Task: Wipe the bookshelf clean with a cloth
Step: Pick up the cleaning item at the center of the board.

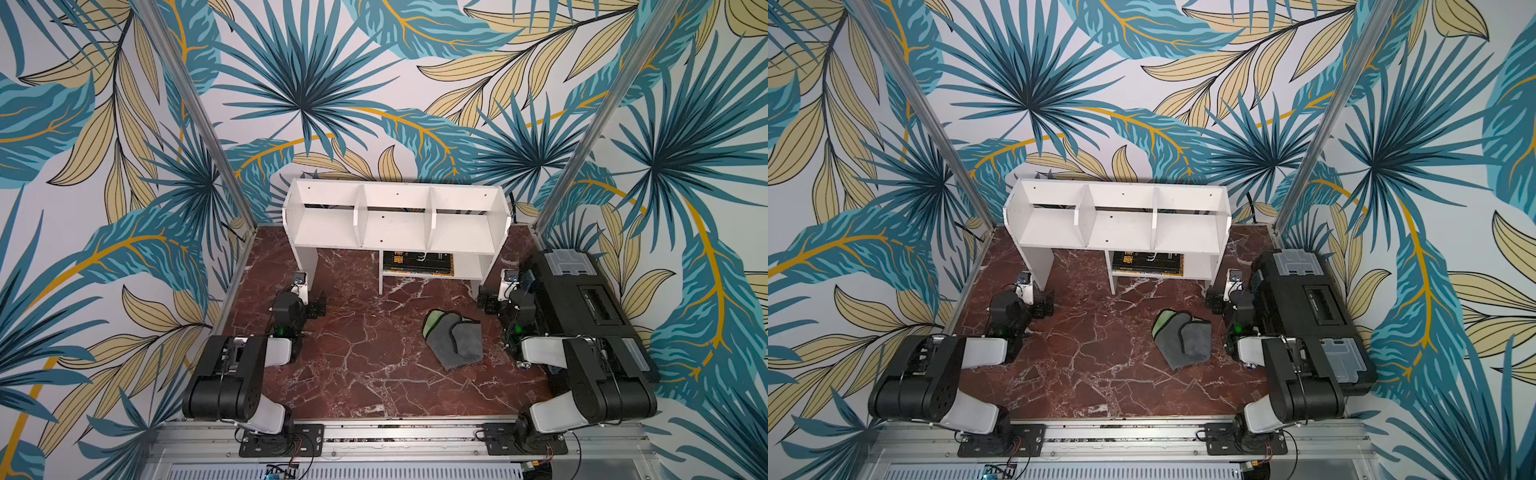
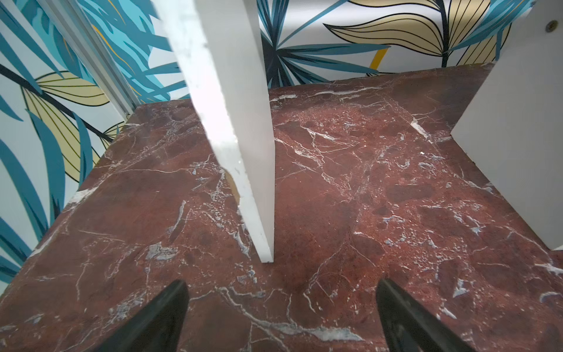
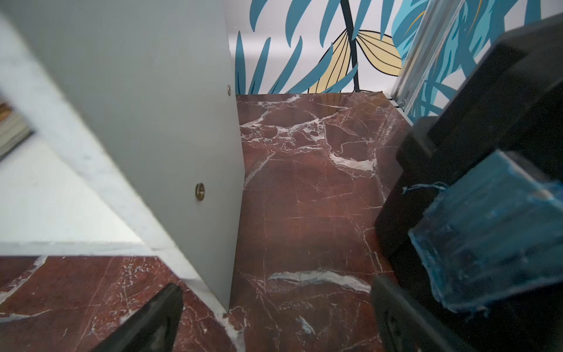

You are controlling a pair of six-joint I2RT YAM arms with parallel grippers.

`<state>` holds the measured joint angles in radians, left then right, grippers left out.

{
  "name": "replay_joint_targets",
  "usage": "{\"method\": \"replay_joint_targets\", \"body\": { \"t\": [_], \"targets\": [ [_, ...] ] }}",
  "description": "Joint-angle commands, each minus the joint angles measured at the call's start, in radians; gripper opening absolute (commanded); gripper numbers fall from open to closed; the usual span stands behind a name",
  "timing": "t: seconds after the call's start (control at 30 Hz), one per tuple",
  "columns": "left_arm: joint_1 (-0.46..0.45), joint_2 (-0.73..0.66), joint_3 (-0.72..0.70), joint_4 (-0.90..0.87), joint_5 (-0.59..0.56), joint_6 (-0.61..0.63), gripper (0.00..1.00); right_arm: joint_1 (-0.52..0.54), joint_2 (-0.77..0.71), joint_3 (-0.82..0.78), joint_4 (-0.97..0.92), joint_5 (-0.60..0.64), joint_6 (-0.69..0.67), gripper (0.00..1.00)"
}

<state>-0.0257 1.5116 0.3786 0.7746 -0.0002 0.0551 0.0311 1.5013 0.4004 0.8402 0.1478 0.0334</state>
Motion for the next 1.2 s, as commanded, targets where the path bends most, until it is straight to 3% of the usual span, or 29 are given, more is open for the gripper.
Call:
{"method": "replay_joint_targets", "body": {
  "t": [0.0, 0.63, 0.7, 0.77, 0.8, 0.83, 0.93, 1.03, 1.17],
  "targets": [
    [-0.005, 0.006, 0.034, 0.031, -0.003, 0.006, 1.00, -0.003, 0.007, 0.010, 0.009, -0.018, -0.007, 1.00],
    [-0.003, 0.005, 0.036, 0.032, -0.003, 0.000, 1.00, -0.005, 0.007, 0.009, 0.010, -0.018, -0.005, 0.99],
    [-0.002, -0.021, 0.048, 0.013, -0.088, -0.034, 1.00, -0.004, -0.008, 0.018, -0.012, 0.031, 0.001, 1.00],
    [-0.003, -0.123, 0.191, -0.301, -0.234, -0.069, 1.00, -0.004, -0.083, 0.085, -0.201, 0.102, 0.024, 0.99],
    [-0.002, -0.166, 0.287, -0.513, -0.281, -0.092, 1.00, -0.003, -0.131, 0.158, -0.376, 0.140, 0.049, 0.99],
    [0.001, -0.196, 0.337, -0.599, -0.300, -0.124, 1.00, -0.003, -0.174, 0.229, -0.545, 0.165, 0.079, 0.99],
    [0.000, -0.303, 0.398, -0.772, -0.246, -0.250, 1.00, -0.002, -0.274, 0.300, -0.779, 0.159, 0.137, 0.99],
    [-0.027, -0.451, 0.389, -0.941, -0.264, -0.462, 1.00, -0.003, -0.444, 0.240, -0.891, 0.164, 0.290, 0.99],
    [-0.105, -0.637, 0.327, -1.047, -0.295, -0.543, 1.00, -0.002, -0.575, 0.246, -1.114, 0.055, 0.412, 0.99]
  ]
}}
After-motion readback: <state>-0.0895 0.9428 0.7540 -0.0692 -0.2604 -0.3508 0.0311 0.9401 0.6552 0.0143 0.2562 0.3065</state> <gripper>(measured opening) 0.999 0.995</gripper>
